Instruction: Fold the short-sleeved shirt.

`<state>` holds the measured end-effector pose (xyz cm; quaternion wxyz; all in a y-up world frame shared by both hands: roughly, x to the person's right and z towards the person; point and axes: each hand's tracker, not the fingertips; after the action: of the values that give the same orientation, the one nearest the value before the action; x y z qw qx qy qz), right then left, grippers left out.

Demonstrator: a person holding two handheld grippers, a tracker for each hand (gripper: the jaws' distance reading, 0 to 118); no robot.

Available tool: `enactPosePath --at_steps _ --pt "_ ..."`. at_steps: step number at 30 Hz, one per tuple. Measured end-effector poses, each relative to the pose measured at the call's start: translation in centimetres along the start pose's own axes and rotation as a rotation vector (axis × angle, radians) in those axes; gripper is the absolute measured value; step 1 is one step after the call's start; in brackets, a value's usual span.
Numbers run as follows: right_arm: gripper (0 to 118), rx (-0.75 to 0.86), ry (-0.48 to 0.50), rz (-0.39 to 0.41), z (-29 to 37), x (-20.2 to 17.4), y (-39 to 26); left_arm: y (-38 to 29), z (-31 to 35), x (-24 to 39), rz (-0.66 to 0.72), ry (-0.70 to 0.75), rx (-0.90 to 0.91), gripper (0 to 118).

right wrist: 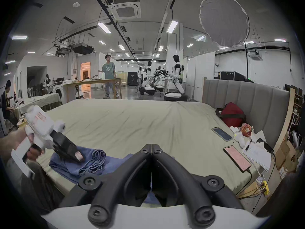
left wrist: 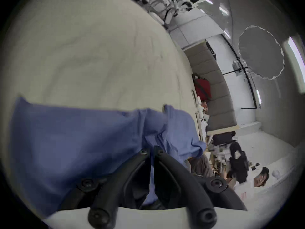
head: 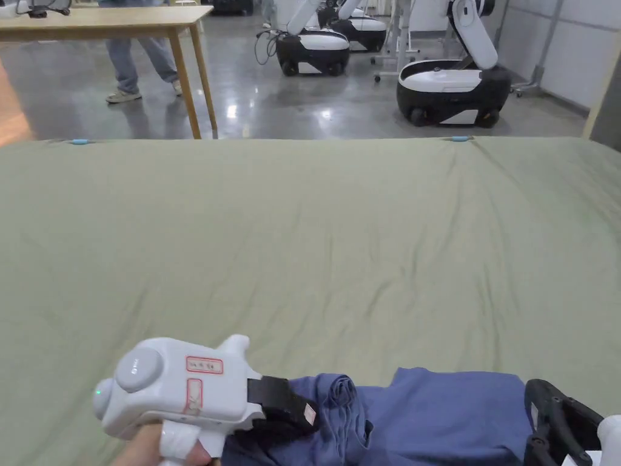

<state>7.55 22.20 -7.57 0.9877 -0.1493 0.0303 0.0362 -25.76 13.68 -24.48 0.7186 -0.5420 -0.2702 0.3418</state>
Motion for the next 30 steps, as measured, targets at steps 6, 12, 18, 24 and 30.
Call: enactPosePath --at_steps 6,12,18,24,30 --pt "1 -0.036 -0.015 -0.004 0.0 0.5 -0.7 -1.0 -2.6 -1.3 0.04 -0.008 -0.022 1" --pt "1 -0.046 -0.004 -0.01 -0.7 -0.1 -0.4 -1.1 6.1 0.2 -0.042 -0.044 0.096 1" --pt "1 -0.024 0.028 0.017 -1.4 -1.5 0.4 -0.5 14.8 -3.7 0.019 0.167 0.269 1" --pt "1 -0.035 0.054 0.024 -1.4 -2.8 0.5 -1.4 13.8 -7.6 0.103 0.097 0.206 73" --pt "1 -0.041 0.057 0.043 -1.4 -3.3 0.7 -1.2 10.7 -9.0 0.162 -0.111 0.131 100"
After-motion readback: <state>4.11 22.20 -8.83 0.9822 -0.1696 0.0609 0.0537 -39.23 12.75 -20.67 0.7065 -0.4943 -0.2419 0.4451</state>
